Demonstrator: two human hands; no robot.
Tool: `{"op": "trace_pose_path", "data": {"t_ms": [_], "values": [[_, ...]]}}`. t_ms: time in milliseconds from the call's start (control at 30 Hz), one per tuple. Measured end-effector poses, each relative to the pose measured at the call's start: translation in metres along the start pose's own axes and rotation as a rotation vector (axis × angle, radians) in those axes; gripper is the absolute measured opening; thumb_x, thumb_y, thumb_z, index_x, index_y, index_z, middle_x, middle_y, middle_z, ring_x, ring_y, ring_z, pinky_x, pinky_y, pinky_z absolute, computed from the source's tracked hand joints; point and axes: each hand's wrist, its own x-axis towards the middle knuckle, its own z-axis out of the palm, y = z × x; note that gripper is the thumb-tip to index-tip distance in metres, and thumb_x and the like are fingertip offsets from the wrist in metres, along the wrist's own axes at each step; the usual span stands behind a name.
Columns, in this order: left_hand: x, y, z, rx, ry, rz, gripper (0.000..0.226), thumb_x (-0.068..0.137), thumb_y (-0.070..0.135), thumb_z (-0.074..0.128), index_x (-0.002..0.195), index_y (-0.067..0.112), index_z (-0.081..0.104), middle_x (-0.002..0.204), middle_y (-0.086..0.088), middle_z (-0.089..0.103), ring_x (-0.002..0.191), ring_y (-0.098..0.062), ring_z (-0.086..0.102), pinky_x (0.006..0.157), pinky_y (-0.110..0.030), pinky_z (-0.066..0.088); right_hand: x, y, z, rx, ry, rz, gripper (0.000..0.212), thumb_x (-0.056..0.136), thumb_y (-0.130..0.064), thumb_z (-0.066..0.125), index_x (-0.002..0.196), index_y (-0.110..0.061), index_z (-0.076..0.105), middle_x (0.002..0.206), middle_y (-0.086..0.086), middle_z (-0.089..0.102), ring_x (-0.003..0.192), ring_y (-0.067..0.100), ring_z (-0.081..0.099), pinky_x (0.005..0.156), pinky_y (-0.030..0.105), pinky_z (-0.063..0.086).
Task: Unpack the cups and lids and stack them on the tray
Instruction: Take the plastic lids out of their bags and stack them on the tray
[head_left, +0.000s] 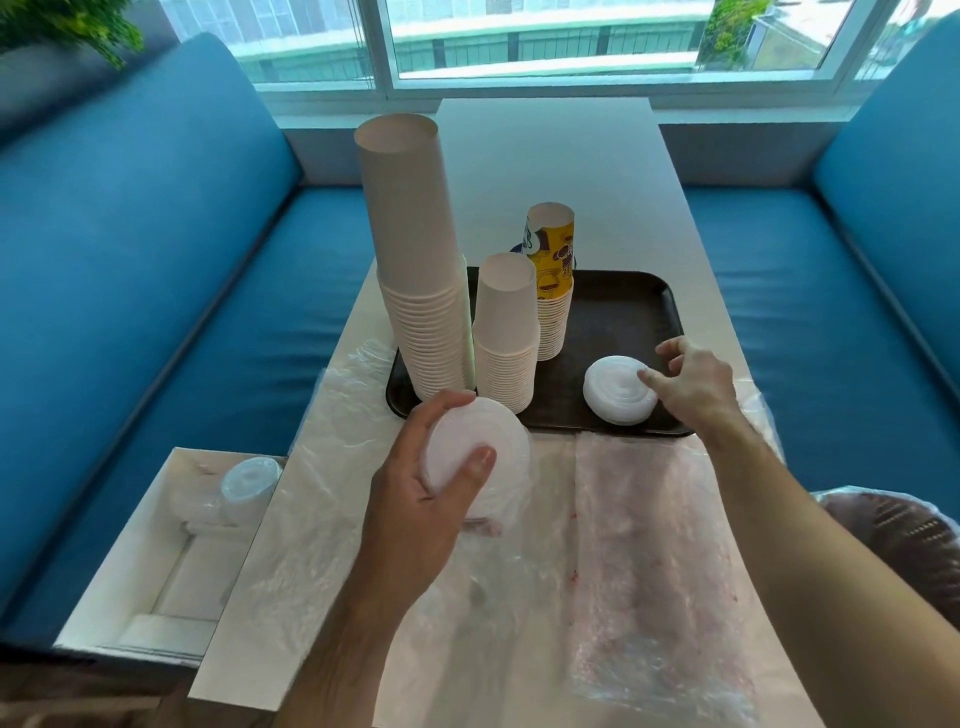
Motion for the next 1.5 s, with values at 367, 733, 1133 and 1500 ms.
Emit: {"op": "trace_pose_path", "data": {"t_ms": [367, 733, 1133, 1500], "values": [[0.003, 0.003, 0.001, 0.046, -0.013, -0.039, 0.035, 0.079, 0.043, 0.066, 0.111, 0.05, 0.053, 0.118, 0.038, 0.046, 0.111, -0.001, 0.052, 0.067, 0.0, 0.045, -0.015, -0.011, 0.02, -0.382, -0.261, -0.269, 0.05, 0.093, -0.033, 0.071, 0.14, -0.038, 0.055, 0.147, 0.005, 0.038, 0.129, 0.03, 0.035, 0.103, 0.04, 0.042], [0.001, 0.002, 0.002, 0.066, -0.007, -0.026, 0.035, 0.087, 0.036, 0.069, 0.111, 0.055, 0.051, 0.116, 0.043, 0.043, 0.111, 0.002, 0.051, 0.069, 0.001, 0.046, -0.025, -0.012, 0.035, -0.267, -0.107, -0.161, 0.048, 0.094, -0.035, 0.069, 0.14, -0.032, 0.056, 0.146, 0.009, 0.038, 0.127, 0.035, 0.038, 0.1, 0.045, 0.046], [-0.007, 0.002, 0.008, 0.041, -0.037, -0.022, 0.041, 0.089, 0.028, 0.071, 0.112, 0.054, 0.05, 0.116, 0.038, 0.042, 0.106, 0.001, 0.05, 0.058, -0.001, 0.045, -0.057, -0.053, 0.001, 0.029, -0.16, -0.316, 0.038, 0.094, -0.026, 0.07, 0.132, -0.027, 0.063, 0.129, -0.001, 0.061, 0.105, 0.017, 0.065, 0.087, 0.031, 0.057], [-0.01, -0.001, 0.013, 0.075, -0.097, -0.037, 0.041, 0.079, 0.05, 0.065, 0.113, 0.065, 0.047, 0.103, 0.057, 0.044, 0.104, 0.003, 0.057, 0.075, -0.024, 0.062, -0.136, -0.095, -0.033, 0.32, -0.467, -0.528, 0.028, 0.085, -0.028, 0.079, 0.109, -0.04, 0.07, 0.103, -0.022, 0.066, 0.096, -0.001, 0.065, 0.079, 0.013, 0.055]]}}
